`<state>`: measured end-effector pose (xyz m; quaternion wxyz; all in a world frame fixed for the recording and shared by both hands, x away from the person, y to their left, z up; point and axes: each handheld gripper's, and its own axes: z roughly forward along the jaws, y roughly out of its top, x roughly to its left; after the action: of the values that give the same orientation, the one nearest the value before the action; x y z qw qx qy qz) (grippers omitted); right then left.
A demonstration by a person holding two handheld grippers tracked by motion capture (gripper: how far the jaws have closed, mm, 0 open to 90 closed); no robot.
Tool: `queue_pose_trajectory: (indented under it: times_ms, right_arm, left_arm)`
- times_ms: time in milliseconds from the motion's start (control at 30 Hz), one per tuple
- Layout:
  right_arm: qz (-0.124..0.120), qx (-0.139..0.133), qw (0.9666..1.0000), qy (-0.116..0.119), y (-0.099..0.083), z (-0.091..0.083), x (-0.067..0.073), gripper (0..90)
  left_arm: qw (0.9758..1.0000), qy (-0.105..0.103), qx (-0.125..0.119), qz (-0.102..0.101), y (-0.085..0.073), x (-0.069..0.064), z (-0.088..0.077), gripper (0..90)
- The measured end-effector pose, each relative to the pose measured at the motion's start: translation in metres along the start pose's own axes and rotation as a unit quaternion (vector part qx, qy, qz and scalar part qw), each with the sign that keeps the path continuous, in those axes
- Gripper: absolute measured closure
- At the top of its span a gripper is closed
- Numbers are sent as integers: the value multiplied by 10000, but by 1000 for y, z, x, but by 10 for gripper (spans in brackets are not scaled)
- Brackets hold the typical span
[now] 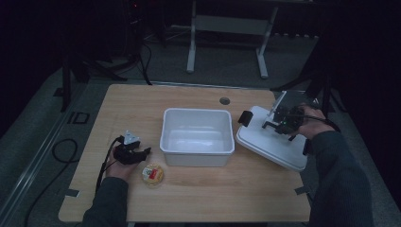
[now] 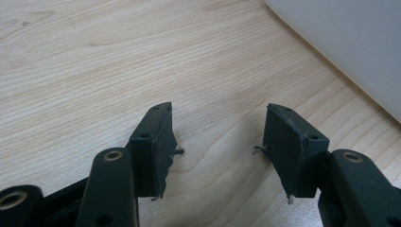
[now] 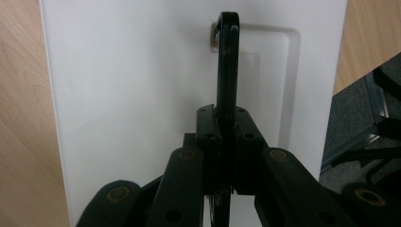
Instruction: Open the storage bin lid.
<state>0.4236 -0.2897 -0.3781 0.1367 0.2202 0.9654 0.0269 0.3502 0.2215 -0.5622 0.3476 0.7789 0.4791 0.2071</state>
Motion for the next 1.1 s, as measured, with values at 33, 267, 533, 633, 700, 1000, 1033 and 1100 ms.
queue_pose_trajectory:
  times_ms: [33,267,533,633,700,1000,1033,1100]
  right_arm:
    - [1,11,10000,4,0,1,0,841]
    - [-7,32,10000,60,-1,12,2,841]
    - [-27,63,9999,128,0,24,6,841]
    - [-35,79,9999,148,1,28,7,841]
    - [-25,85,9998,167,0,31,8,841]
    - [6,85,9998,204,-2,39,10,841]
    - [7,83,9998,207,-3,40,10,841]
    - [25,83,9997,231,-3,42,11,841]
  left_arm:
    - [10000,1,4,1,0,0,0,438]
    - [10000,1,5,-3,0,0,0,438]
    - [10000,-3,4,-5,0,0,0,437]
    - [10000,-2,4,-6,0,0,0,437]
    - [10000,-3,4,-6,0,0,0,437]
    - [10000,-3,7,-4,0,0,0,436]
    - [10000,-3,8,-4,0,0,0,436]
    - [10000,-2,7,-7,0,0,0,436]
